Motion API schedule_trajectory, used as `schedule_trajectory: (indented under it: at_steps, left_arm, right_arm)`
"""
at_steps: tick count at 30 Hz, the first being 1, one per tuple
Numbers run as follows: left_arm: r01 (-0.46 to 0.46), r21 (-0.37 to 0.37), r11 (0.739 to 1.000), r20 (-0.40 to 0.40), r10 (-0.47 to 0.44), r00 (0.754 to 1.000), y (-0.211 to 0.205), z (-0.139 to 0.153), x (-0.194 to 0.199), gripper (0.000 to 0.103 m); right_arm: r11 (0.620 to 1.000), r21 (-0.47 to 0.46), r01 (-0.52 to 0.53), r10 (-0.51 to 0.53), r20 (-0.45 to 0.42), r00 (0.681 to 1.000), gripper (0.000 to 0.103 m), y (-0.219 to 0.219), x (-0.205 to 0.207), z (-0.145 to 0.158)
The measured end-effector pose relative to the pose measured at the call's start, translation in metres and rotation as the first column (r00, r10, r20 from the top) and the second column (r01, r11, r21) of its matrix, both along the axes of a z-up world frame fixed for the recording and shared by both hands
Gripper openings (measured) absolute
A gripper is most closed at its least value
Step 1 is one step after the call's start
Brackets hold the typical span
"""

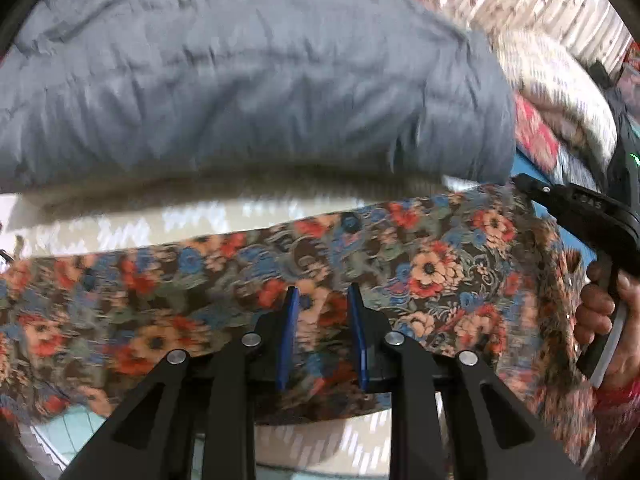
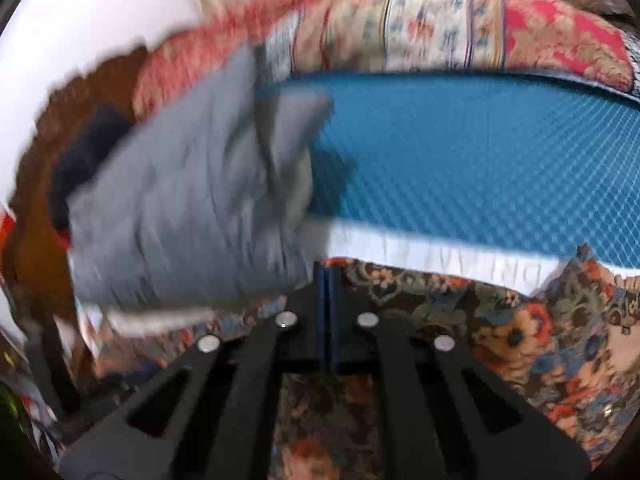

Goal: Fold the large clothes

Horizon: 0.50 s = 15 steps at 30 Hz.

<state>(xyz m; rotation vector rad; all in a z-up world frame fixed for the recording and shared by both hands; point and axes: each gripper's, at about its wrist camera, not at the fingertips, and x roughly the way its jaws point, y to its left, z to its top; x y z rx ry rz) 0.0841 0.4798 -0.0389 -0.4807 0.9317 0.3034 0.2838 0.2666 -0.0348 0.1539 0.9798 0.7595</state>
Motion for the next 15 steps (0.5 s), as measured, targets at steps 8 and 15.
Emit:
schedule_trajectory:
  at_steps: [8,15]
  left_arm:
    - [-0.01,0.23,0.973,-0.11,0.036,0.993,-0.007,-0.03,0.028,0.0]
    - [-0.022,0.202,0.979,-0.008,0.024,1.0,-0.03,0.015,0.017,0.0]
  right_arm:
    - [0.999,0.021,0.039,-0.036,-0.161,0.986,0.005,-0.007,0.014,-0.078]
    - [0.993,0.077,0.092,-0.09,-0.025,0.996,0.054,-0.101,0.014,-0.001]
